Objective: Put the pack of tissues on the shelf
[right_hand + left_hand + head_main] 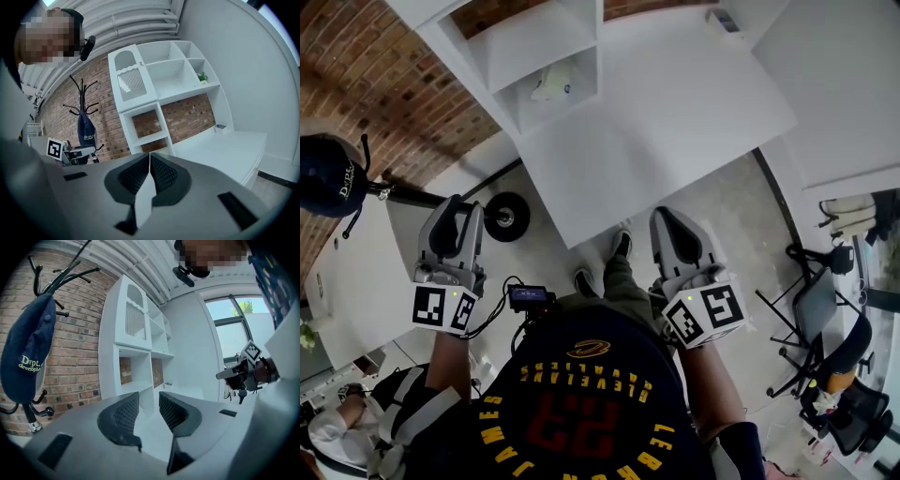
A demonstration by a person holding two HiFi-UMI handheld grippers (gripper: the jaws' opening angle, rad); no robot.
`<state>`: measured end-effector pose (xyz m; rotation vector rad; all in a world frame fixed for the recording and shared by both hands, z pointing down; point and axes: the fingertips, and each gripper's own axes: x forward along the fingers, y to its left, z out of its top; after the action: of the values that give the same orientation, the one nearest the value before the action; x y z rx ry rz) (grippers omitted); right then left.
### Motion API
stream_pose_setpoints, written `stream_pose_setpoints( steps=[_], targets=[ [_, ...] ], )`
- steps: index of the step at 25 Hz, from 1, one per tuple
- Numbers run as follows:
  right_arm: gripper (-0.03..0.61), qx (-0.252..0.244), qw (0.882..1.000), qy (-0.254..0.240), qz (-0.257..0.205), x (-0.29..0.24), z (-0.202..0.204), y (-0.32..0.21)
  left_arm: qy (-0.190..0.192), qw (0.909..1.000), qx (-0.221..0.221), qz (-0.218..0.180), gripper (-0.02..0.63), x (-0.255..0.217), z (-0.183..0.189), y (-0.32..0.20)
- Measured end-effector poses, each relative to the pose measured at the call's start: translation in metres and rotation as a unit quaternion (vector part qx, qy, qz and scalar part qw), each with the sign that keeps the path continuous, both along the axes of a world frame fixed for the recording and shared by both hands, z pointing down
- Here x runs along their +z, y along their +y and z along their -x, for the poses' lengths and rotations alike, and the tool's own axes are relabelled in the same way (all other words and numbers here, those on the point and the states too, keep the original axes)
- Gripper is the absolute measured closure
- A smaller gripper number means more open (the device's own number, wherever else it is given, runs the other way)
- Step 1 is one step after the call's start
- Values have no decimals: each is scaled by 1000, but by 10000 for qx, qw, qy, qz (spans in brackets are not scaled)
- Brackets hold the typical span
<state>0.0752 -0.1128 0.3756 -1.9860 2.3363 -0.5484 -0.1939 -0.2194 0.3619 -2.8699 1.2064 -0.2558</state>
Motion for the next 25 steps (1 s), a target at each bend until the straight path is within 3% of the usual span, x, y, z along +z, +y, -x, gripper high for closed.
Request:
stream_pose_setpoints(
  steps=[4, 9, 25],
  targets=[
    [571, 109, 9995, 217, -190, -18, 9, 9, 411, 9987, 315, 20, 522, -20, 5, 21],
    [571, 90, 9992, 253, -283, -29, 21, 13, 559, 9959, 708, -42, 609, -29, -4, 46],
    [571, -591, 9972, 250, -394, -36, 32, 9, 539, 9964, 662, -6, 609, -43, -41, 64]
  ],
)
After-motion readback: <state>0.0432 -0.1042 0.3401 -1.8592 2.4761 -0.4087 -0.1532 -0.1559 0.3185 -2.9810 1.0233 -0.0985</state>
